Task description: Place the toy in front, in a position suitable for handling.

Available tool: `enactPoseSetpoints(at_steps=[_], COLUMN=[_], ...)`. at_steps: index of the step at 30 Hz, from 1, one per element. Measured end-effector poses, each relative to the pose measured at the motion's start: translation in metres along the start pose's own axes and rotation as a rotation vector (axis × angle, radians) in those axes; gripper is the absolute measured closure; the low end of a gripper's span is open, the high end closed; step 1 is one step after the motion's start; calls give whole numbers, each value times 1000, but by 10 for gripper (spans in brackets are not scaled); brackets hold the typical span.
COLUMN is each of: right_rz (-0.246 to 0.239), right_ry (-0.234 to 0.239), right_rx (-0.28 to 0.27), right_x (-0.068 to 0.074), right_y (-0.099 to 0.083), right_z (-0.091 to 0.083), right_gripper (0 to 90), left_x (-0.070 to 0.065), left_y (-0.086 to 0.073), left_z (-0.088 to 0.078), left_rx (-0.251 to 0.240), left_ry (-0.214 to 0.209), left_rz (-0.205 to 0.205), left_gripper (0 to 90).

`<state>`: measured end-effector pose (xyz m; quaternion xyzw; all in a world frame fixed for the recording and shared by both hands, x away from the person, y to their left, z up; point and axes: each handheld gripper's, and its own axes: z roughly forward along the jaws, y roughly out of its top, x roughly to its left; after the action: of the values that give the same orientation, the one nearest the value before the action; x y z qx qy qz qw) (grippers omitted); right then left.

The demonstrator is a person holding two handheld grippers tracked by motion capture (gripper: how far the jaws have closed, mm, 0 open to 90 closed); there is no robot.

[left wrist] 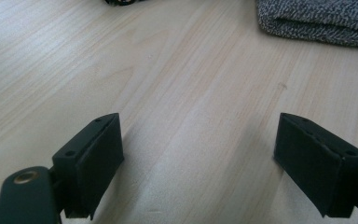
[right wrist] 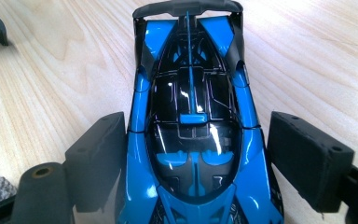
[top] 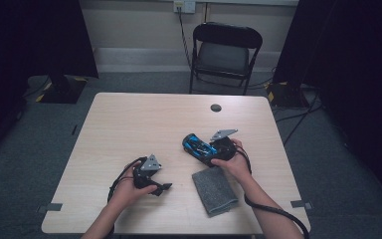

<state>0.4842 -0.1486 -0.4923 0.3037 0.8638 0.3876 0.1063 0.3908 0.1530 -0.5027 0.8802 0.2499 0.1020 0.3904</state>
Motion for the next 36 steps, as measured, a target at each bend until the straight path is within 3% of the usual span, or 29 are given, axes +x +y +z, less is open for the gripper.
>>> enactPoseSetpoints(at_steps=[11,15,20,21,22,23,24,25,26,27,28,31,36], right_rz=[11,30,27,27,27,26,26,32,34,36,34,41,36], right_ry=[-5,0,2,-5,-5,-11,-11,-11,-13,-13,-13,-15,-25], right_rx=[-10,-38,-37,-38,-38,-35,-35,-43,-47,-52,-53,-45,-41], right_x=[-1,-3,-2,-2,-2,-2,-2,-2,-2,-1,0,1,1], right_y=[3,5,5,5,5,5,5,5,5,4,3,-1,-5], right_z=[-3,-8,-11,-13,-13,-15,-15,-18,-19,-21,-22,-24,-28], right_gripper=[171,172,171,171,171,171,171,171,171,171,171,171,171], left_x=[-1,-2,-7,-16,-16,-29,-29,-41,-41,-59,-59,-83,-94], left_y=[0,2,9,20,20,33,33,44,44,58,58,75,79], left_z=[0,1,4,4,4,5,5,9,9,16,16,37,55], left_rx=[-1,-12,-51,-78,-78,-108,-108,-114,-114,-110,-110,-82,-40], left_ry=[7,24,-7,-43,-43,-84,-84,-120,-120,-162,-162,-206,-204], left_rz=[-6,-14,-33,-11,-11,12,12,43,43,92,92,143,176], left_gripper=[150,202,207,208,208,208,208,210,215,220,223,250,278])
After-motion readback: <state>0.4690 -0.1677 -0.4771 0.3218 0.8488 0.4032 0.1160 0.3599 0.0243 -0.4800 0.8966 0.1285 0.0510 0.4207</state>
